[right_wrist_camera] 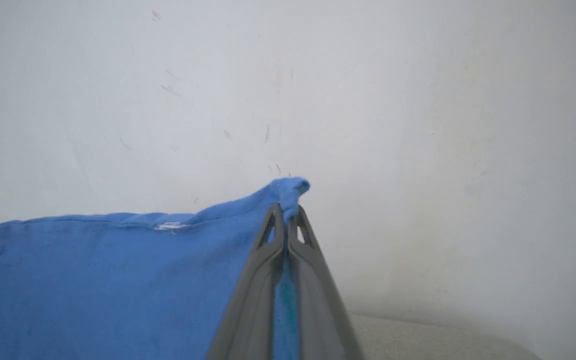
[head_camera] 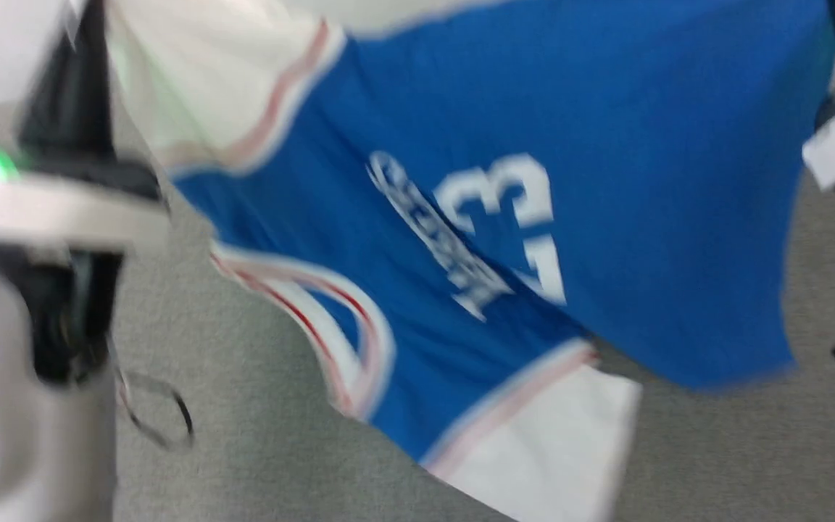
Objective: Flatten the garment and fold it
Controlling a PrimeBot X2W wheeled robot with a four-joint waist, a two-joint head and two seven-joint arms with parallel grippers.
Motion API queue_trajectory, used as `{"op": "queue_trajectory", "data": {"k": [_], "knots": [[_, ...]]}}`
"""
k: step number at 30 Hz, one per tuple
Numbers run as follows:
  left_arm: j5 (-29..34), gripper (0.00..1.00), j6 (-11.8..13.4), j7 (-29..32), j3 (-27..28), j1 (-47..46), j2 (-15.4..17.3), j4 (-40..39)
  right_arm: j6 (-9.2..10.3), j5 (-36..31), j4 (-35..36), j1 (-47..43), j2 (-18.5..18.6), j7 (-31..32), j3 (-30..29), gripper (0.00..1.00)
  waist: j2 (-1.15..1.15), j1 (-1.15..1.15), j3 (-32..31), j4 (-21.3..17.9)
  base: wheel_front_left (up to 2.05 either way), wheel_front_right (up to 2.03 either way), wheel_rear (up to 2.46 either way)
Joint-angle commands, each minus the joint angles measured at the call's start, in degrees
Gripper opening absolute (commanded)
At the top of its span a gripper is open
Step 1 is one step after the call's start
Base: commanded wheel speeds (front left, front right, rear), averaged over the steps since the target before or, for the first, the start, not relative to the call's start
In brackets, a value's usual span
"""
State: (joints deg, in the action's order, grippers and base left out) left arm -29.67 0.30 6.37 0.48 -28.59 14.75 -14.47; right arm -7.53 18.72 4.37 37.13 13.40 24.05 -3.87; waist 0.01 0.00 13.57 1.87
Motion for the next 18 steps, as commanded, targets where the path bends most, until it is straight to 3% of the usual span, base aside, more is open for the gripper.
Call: {"op": "queue_trajectory", "data": {"k": [1,10,18], "knots": [[0.8,0.0,0.3,0.2,-0.2,-2.7,0.4,0.9,0.04,-0.1,-0.6,1.5,-0.2,-0.3,0.4,0.0,-0.01,0.0,-3.6,-3.2,0.0,0.0,0.0],[5.1,0.0,0.1,4.8,-3.4,-26.1,3.8,9.6,0.04,0.4,-5.8,15.3,-0.7,0.7,3.5,0.0,-0.01,0.0,-4.1,-6.2,0.0,0.0,0.0],[7.5,0.0,-0.5,11.0,-5.2,-41.9,7.2,16.8,0.04,0.2,-9.3,26.6,-2.5,4.9,5.0,0.0,-0.01,0.0,1.5,-8.2,0.0,0.0,0.0]]}}
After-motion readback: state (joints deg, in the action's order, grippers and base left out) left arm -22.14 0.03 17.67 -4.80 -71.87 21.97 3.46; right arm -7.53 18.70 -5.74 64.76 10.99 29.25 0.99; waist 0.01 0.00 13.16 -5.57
